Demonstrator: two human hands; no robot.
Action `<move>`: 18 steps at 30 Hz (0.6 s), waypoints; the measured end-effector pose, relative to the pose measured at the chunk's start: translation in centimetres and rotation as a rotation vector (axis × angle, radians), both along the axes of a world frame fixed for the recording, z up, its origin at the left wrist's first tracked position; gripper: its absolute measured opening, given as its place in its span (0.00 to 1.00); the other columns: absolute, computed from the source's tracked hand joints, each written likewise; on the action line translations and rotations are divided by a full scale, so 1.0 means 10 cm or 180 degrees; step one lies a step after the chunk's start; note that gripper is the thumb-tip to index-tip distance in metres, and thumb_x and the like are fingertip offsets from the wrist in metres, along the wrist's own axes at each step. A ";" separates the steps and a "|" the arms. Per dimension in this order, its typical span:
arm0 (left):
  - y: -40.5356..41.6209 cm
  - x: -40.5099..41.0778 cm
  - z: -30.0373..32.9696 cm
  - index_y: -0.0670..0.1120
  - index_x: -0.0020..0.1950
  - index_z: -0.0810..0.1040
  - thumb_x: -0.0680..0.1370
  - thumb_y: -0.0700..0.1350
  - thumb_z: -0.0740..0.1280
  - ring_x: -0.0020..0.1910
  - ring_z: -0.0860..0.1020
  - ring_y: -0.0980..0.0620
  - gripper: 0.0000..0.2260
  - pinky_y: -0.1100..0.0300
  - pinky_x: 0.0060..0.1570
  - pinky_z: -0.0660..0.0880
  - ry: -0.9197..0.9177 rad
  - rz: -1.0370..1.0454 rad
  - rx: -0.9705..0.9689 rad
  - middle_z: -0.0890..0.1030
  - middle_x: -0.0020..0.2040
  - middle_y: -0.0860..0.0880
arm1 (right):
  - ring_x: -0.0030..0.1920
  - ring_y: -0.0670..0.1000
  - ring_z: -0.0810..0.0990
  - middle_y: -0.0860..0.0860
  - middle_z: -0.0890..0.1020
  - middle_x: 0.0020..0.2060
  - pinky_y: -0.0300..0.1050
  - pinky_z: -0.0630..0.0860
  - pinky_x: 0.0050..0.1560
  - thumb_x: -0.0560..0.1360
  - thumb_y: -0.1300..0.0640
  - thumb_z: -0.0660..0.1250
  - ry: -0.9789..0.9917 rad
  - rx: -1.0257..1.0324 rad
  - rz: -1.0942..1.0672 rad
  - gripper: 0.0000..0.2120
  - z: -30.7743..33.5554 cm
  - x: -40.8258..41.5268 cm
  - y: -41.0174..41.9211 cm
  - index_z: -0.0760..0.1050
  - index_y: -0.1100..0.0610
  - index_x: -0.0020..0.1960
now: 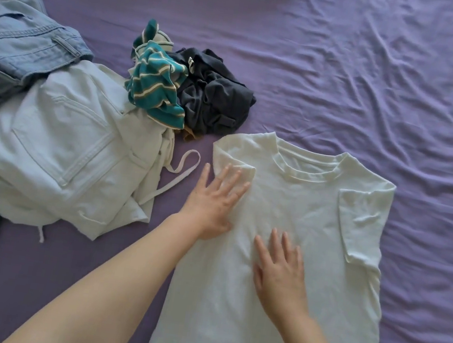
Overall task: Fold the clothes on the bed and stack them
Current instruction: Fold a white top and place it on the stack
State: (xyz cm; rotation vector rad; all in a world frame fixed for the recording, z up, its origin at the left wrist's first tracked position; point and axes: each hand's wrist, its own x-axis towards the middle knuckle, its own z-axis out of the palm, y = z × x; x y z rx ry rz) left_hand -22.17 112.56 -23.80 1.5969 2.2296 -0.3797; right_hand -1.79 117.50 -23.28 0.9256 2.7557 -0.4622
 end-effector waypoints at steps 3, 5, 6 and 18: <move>0.13 0.31 -0.01 0.49 0.78 0.38 0.78 0.61 0.54 0.76 0.33 0.48 0.36 0.41 0.72 0.33 -0.0408 0.0241 -0.0044 0.36 0.78 0.48 | 0.58 0.64 0.79 0.61 0.80 0.58 0.63 0.77 0.51 0.51 0.58 0.82 -0.0033 0.0031 0.0057 0.34 0.01 0.34 -0.14 0.82 0.55 0.57; 0.22 0.47 -0.04 0.47 0.78 0.39 0.79 0.64 0.51 0.76 0.34 0.46 0.37 0.38 0.71 0.34 -0.0389 0.0495 -0.0287 0.38 0.78 0.48 | 0.57 0.64 0.79 0.61 0.80 0.57 0.62 0.78 0.49 0.48 0.58 0.82 -0.0117 0.0094 0.0154 0.35 -0.03 0.59 -0.22 0.82 0.55 0.56; 0.24 0.56 -0.04 0.47 0.78 0.39 0.79 0.64 0.51 0.76 0.34 0.45 0.36 0.38 0.70 0.34 -0.0313 0.0569 -0.0348 0.38 0.78 0.48 | 0.57 0.63 0.80 0.61 0.81 0.57 0.61 0.78 0.49 0.47 0.58 0.82 -0.0172 0.0131 0.0179 0.35 -0.04 0.73 -0.25 0.82 0.54 0.55; -1.16 2.36 0.00 0.53 0.76 0.57 0.78 0.57 0.61 0.77 0.43 0.47 0.28 0.49 0.74 0.44 -0.0927 0.0567 0.0100 0.46 0.79 0.48 | 0.63 0.63 0.75 0.61 0.77 0.63 0.57 0.76 0.56 0.55 0.56 0.83 -0.0154 -0.0445 -0.0016 0.30 0.14 1.92 -0.74 0.81 0.51 0.56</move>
